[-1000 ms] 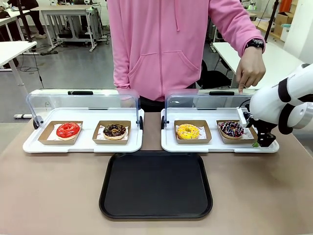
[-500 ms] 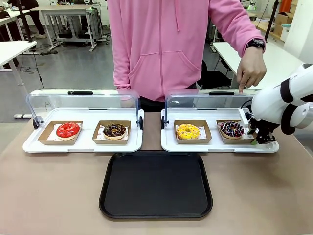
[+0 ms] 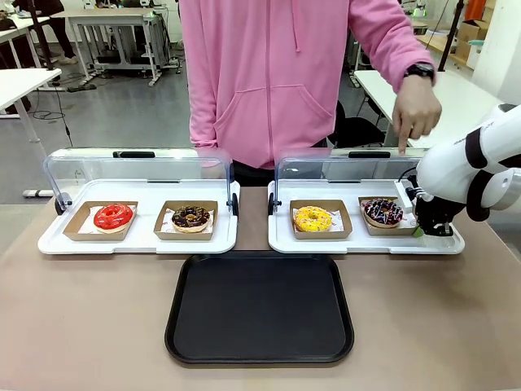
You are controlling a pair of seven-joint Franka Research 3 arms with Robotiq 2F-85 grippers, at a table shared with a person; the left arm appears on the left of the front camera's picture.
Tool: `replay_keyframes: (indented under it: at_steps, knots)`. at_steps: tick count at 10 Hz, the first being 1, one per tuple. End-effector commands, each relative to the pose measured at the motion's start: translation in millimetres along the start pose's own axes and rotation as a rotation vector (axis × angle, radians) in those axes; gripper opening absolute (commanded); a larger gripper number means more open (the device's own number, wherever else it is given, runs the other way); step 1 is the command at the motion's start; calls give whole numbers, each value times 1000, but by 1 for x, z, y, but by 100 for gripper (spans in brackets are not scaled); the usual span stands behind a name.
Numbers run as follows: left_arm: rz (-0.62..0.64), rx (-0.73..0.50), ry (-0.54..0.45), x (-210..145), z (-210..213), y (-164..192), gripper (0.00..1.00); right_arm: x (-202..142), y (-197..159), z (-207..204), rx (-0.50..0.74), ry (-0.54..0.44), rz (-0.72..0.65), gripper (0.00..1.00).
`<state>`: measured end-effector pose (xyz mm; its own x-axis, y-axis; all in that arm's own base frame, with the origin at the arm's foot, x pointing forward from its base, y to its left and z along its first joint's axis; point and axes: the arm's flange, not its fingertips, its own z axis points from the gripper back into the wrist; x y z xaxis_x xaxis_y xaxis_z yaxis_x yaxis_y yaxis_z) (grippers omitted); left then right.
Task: Move the fourth donut from the left to the tray.
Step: Pick up the Paper togo box containing the Donut indicated by the person and place it on the Handle tray.
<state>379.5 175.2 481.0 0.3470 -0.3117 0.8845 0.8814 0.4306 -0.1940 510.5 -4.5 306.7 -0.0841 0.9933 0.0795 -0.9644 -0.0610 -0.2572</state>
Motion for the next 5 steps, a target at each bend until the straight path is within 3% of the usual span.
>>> replay_keyframes:
  at_steps: [1,5]
  knots:
    - [-21,-9,-5,1,2,0,100,-1,-7,1,20,23,7,0]
    - [-21,-9,-5,1,2,0,100,0,-1,0,4,3,9,0]
